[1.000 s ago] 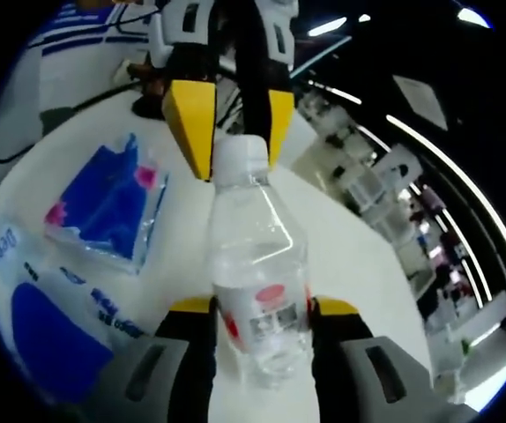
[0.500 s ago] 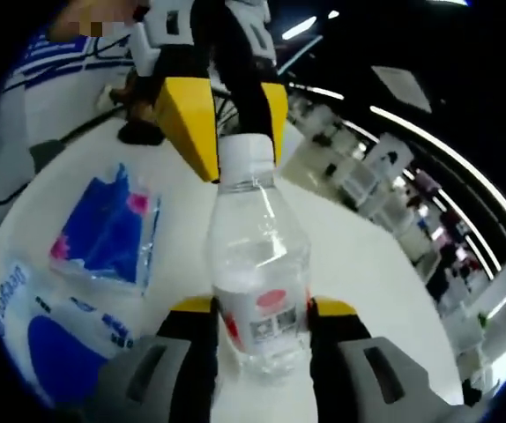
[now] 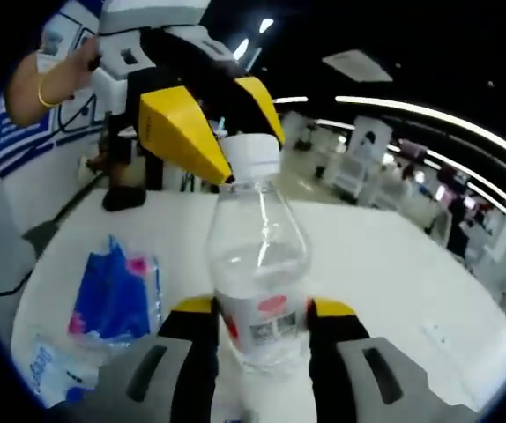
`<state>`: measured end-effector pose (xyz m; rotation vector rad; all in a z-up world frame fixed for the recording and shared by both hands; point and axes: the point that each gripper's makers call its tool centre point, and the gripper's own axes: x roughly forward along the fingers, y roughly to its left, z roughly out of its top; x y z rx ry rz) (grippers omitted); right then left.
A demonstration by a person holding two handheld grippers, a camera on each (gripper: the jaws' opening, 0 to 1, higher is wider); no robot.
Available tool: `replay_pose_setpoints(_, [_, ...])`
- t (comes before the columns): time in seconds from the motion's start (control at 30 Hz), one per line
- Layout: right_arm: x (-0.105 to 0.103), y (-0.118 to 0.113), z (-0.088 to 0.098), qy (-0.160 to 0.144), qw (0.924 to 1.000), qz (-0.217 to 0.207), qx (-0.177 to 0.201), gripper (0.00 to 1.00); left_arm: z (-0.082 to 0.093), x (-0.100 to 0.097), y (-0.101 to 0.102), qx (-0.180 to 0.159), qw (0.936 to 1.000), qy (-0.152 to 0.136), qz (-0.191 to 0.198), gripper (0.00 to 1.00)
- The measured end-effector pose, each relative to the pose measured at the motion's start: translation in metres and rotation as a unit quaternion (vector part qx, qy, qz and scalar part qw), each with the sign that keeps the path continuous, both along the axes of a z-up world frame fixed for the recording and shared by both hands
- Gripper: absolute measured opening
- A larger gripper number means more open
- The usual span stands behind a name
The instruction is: Arrange the tabletop items into an orderly group along one side of the table until the central work area is clear of visible clutter.
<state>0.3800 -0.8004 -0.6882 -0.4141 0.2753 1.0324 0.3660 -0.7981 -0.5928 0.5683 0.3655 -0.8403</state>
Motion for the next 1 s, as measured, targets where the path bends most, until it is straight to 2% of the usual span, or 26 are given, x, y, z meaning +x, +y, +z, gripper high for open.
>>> replay_pose_setpoints(0.3, [0.014, 0.007, 0.002, 0.022, 0.9982, -0.039, 0.04, 0.35, 0.008, 0.018, 0.001, 0.003, 0.9994, -0.025, 0.022, 0.18])
replay_pose_setpoints(0.37, [0.016, 0.01, 0.0, 0.032, 0.9972, -0.046, 0.05, 0.35, 0.015, 0.021, -0.004, -0.022, 0.9992, -0.028, 0.015, 0.02])
replay_pose_setpoints(0.4, [0.016, 0.01, -0.001, 0.036, 0.997, -0.048, 0.05, 0.35, 0.018, 0.024, -0.003, -0.026, 0.9989, -0.035, 0.019, 0.02])
replay_pose_setpoints(0.43, [0.016, 0.012, 0.001, 0.03, 0.9968, -0.046, 0.059, 0.35, 0.012, 0.03, -0.003, -0.022, 0.999, -0.028, 0.026, 0.0])
replay_pose_setpoints(0.57, [0.018, 0.016, 0.0, 0.031, 0.9961, -0.047, 0.068, 0.34, 0.011, 0.027, -0.006, -0.041, 0.9983, -0.025, 0.035, 0.02])
replay_pose_setpoints(0.67, [0.02, 0.018, 0.0, 0.038, 0.9946, -0.052, 0.081, 0.34, 0.012, 0.031, -0.003, -0.039, 0.9977, -0.034, 0.044, 0.04])
replay_pose_setpoints(0.83, [0.024, 0.021, 0.001, 0.038, 0.9934, -0.054, 0.094, 0.34, 0.016, 0.039, 0.005, -0.047, 0.9959, -0.042, 0.064, 0.12])
replay_pose_setpoints(1.0, [0.03, 0.021, 0.001, 0.045, 0.9905, -0.068, 0.111, 0.34, 0.016, 0.045, 0.012, -0.087, 0.9918, -0.024, 0.09, 0.16])
